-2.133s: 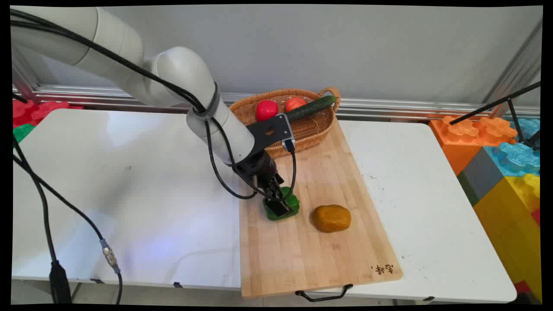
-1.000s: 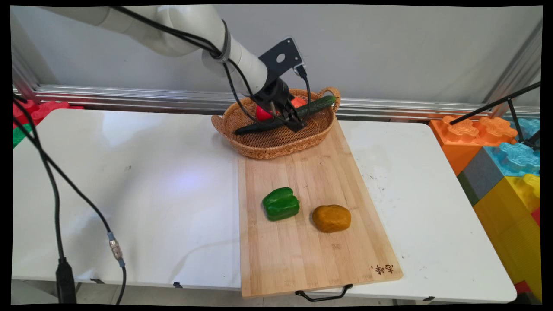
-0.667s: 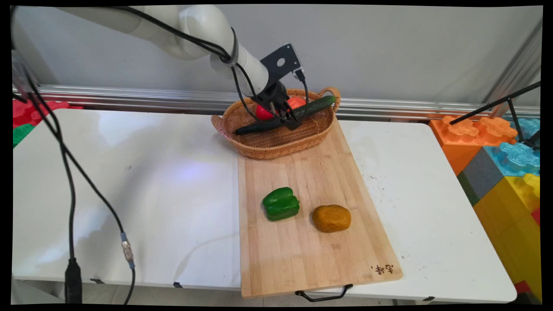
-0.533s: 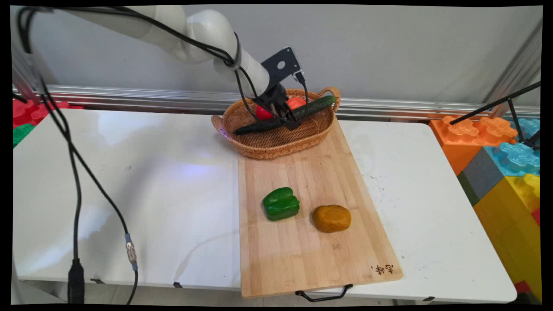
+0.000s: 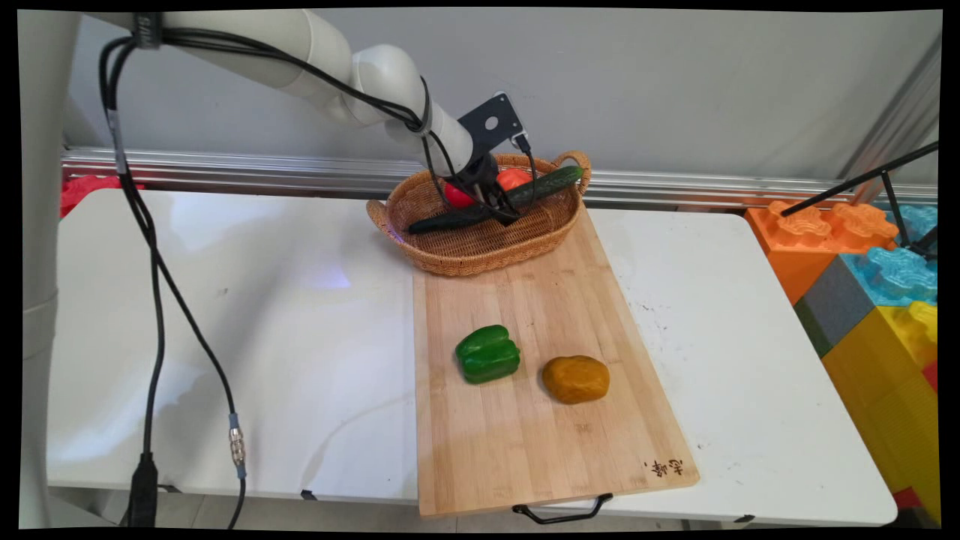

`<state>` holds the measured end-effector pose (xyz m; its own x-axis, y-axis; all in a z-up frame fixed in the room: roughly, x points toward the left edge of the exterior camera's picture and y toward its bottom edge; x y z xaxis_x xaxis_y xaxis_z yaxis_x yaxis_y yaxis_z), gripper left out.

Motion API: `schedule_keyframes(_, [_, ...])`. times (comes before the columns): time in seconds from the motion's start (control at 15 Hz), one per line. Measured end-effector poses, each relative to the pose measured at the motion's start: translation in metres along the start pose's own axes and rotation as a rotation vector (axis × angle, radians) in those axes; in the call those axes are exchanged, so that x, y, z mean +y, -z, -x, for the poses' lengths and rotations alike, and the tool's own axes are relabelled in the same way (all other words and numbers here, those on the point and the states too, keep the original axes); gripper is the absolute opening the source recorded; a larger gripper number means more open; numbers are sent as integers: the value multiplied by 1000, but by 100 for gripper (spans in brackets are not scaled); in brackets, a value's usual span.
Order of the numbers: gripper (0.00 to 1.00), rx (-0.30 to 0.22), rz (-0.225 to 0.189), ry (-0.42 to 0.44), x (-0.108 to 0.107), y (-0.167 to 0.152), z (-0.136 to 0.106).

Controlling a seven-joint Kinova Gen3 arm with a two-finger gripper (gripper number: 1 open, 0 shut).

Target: Pick up the cucumber from the vegetable basket, then place the picked object on the cutting board

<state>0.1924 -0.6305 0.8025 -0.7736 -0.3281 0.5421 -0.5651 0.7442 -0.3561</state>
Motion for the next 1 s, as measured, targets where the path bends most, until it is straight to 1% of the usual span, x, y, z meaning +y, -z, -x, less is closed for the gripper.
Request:
schedule_keyframes(0.53, [100,0,-24,-7,-5,-24,9])
schedule_keyframes(0.6, [0,0,-25,-9,-5,-25,10])
schedule_keyframes(1.0, [0,-7,-35,-16,-6,-30,17])
